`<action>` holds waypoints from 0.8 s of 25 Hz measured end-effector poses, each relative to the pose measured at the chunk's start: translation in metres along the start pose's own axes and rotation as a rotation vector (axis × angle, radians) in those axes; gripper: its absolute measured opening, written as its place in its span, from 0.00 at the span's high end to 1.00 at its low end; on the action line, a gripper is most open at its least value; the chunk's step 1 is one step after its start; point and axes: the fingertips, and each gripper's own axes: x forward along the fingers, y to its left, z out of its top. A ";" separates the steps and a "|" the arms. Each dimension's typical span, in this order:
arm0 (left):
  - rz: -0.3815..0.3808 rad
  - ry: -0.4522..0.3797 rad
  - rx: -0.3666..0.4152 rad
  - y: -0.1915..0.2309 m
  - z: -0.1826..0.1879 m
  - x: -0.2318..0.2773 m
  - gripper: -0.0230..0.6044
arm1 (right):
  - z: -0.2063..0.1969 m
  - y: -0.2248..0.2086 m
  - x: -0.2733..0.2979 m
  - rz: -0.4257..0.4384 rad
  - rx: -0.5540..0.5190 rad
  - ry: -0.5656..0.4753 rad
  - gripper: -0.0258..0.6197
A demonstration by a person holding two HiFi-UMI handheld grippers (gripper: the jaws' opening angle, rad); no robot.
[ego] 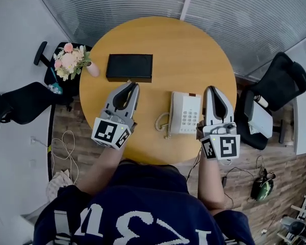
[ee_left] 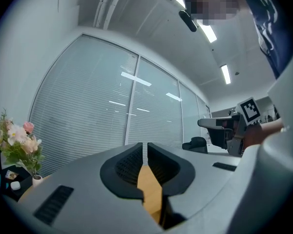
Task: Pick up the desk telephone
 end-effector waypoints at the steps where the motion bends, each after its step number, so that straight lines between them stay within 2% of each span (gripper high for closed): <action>1: -0.007 0.007 -0.005 0.000 -0.003 0.002 0.93 | -0.003 -0.002 0.000 -0.010 0.003 0.007 0.91; 11: -0.097 0.110 -0.084 -0.016 -0.063 0.027 0.92 | -0.052 -0.027 -0.008 -0.076 0.009 0.097 0.91; 12: -0.106 0.125 -0.092 -0.019 -0.071 0.031 0.91 | -0.060 -0.032 -0.009 -0.084 0.017 0.116 0.91; 15: -0.145 0.196 -0.077 -0.027 -0.101 0.041 0.77 | -0.090 -0.045 -0.013 -0.099 0.066 0.180 0.91; 18: -0.183 0.291 -0.063 -0.035 -0.141 0.045 0.72 | -0.121 -0.052 -0.016 -0.100 0.115 0.239 0.91; 20: -0.203 0.341 -0.098 -0.040 -0.164 0.045 0.68 | -0.143 -0.055 -0.020 -0.102 0.159 0.280 0.91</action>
